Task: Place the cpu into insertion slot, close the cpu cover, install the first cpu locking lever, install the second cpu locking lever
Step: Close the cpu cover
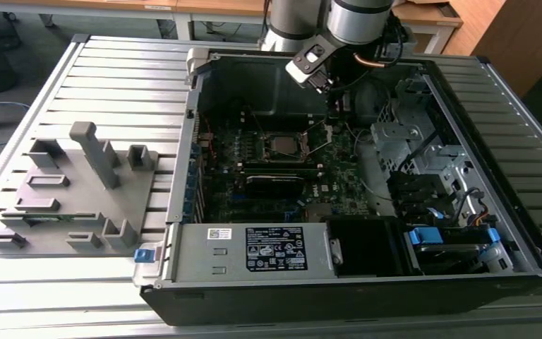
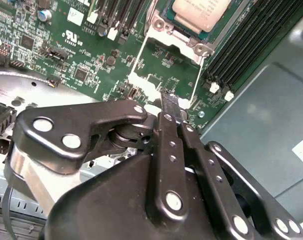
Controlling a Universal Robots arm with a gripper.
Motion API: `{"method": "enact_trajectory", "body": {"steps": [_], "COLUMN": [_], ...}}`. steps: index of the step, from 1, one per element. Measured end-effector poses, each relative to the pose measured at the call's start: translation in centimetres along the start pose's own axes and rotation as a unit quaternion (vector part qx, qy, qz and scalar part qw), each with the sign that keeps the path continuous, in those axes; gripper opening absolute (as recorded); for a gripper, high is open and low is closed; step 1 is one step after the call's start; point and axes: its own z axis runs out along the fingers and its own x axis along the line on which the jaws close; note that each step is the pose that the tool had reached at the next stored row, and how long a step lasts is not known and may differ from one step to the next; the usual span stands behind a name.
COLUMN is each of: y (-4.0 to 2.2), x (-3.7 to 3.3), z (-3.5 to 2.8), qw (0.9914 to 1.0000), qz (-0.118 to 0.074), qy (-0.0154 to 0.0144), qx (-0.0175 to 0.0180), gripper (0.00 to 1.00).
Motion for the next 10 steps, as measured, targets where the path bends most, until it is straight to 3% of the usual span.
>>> {"method": "enact_trajectory", "body": {"steps": [6,10], "y": [0.09,1.02], "x": [0.0,0.02], "z": [0.0,0.06], "qw": [1.0,1.0], "qz": [0.0,0.0], "qy": [0.0,-0.0001], "qx": [0.0,0.0007], "gripper": [0.11,0.11]}}
